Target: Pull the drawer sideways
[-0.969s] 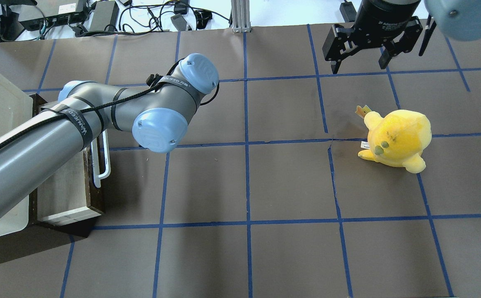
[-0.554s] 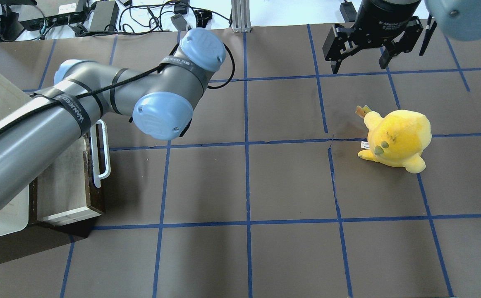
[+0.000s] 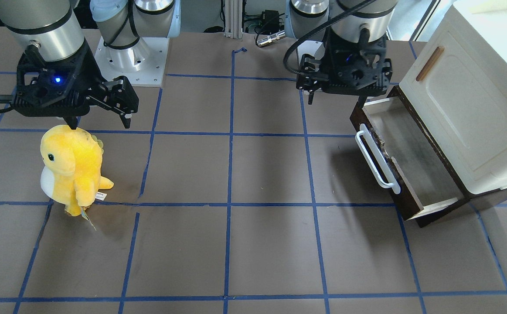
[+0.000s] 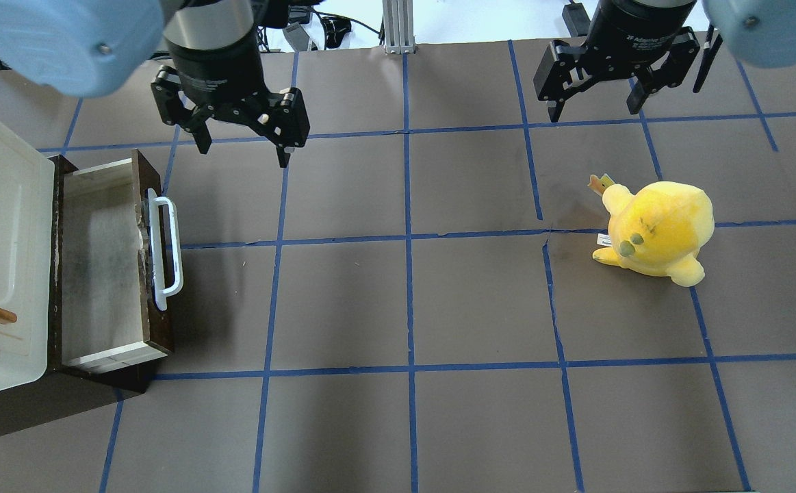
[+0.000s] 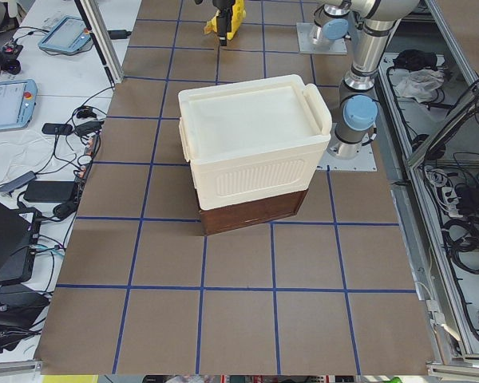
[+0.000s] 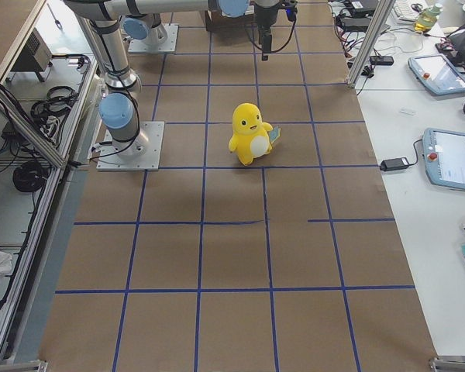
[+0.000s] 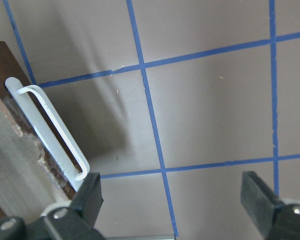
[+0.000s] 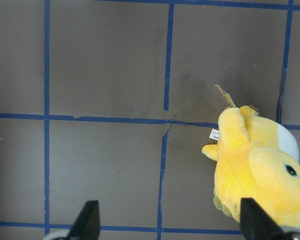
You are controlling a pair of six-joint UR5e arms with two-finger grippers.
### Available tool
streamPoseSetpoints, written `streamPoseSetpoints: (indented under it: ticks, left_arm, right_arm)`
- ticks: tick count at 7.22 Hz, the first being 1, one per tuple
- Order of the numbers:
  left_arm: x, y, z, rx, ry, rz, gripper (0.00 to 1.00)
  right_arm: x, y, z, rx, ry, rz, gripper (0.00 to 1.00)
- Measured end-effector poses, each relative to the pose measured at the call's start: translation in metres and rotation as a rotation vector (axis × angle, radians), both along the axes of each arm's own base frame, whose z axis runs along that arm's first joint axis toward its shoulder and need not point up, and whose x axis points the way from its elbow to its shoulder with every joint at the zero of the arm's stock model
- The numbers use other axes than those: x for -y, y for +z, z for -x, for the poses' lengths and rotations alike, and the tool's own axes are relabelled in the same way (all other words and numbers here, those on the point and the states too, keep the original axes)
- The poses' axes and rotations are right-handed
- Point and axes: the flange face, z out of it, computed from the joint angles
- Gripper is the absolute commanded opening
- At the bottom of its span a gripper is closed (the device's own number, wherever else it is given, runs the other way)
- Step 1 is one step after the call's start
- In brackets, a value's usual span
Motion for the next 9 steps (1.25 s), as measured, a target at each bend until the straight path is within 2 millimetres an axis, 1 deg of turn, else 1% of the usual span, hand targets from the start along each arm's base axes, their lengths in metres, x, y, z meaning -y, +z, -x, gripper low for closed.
streamPoseSetpoints:
  ticks: [1, 2, 3, 5, 9]
  left_arm:
    - [0.000, 0.007, -0.031, -0.052, 0.007, 0.022, 1.00]
    - [0.002, 0.004, -0.050, -0.086, -0.023, 0.042, 1.00]
    - [0.004, -0.003, -0.057, -0.098, -0.051, 0.079, 1.00]
    - [0.007, -0.012, -0.059, -0.104, -0.053, 0.132, 1.00]
    - [0.007, -0.014, -0.057, -0.121, -0.054, 0.143, 1.00]
  right_arm:
    - [0.000, 0.000, 0.000, 0.000, 0.000, 0.000, 1.00]
    - [0.000, 0.000, 0.000, 0.000, 0.000, 0.000, 1.00]
    - [0.000, 0.000, 0.000, 0.000, 0.000, 0.000, 1.00]
    - [0.000, 0.000, 0.000, 0.000, 0.000, 0.000, 1.00]
    - [0.000, 0.000, 0.000, 0.000, 0.000, 0.000, 1.00]
